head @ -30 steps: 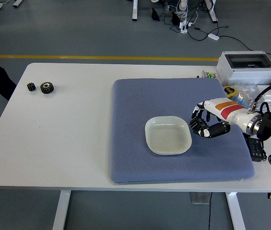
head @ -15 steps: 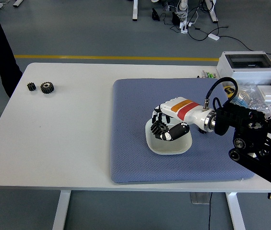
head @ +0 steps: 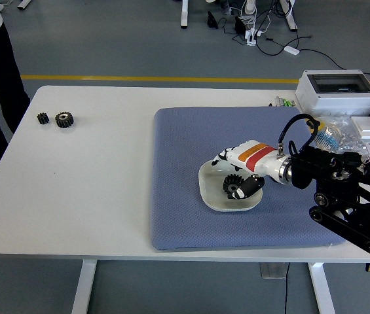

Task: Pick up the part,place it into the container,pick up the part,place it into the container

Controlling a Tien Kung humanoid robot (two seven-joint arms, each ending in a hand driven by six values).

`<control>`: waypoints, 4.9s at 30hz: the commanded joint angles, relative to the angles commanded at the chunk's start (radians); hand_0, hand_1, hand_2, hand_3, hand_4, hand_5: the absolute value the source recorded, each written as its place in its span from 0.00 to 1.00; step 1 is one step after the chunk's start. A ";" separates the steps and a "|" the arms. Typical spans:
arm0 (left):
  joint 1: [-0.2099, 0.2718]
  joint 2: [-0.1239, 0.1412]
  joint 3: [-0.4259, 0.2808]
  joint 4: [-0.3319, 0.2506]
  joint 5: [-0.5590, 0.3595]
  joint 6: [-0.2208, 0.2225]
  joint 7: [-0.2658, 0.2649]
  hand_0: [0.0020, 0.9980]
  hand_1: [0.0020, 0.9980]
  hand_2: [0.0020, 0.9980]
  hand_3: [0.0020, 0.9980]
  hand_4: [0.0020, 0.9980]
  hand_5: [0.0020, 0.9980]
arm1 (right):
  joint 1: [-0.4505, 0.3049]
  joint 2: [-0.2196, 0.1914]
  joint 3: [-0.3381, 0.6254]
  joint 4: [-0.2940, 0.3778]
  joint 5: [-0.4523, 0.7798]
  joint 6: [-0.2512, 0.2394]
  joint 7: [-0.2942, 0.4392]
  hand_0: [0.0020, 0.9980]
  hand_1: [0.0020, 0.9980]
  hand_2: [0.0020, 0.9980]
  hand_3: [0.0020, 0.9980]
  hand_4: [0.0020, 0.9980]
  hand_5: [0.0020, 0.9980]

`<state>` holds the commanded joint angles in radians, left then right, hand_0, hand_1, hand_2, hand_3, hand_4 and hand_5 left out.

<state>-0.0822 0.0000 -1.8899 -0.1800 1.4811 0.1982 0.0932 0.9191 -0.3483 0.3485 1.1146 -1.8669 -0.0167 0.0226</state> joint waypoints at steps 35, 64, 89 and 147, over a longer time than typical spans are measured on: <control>0.011 0.000 0.021 0.000 -0.012 0.000 -0.001 0.78 0.77 0.78 0.57 0.68 0.60 | -0.030 -0.127 0.082 -0.113 -0.004 -0.021 0.024 0.41 0.58 0.74 0.75 0.98 0.23; 0.001 0.000 0.037 0.000 -0.033 0.004 -0.001 0.78 0.77 0.78 0.57 0.68 0.60 | -0.018 -0.058 -0.037 -0.260 0.047 -0.062 0.034 0.41 0.52 0.63 0.58 0.86 0.23; -0.006 0.000 0.037 0.000 -0.031 0.002 0.000 0.78 0.77 0.78 0.57 0.68 0.60 | -0.022 -0.054 -0.047 -0.289 0.096 -0.066 0.039 0.24 0.43 0.52 0.52 0.75 0.22; 0.003 0.000 0.036 0.000 -0.022 -0.004 0.003 0.78 0.76 0.78 0.57 0.68 0.60 | -0.010 -0.151 0.033 0.214 0.091 0.051 -0.067 0.16 0.39 0.51 0.51 0.70 0.27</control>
<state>-0.0790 0.0000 -1.8543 -0.1800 1.4596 0.1944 0.0958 0.9088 -0.4995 0.3814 1.3281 -1.7757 0.0344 -0.0443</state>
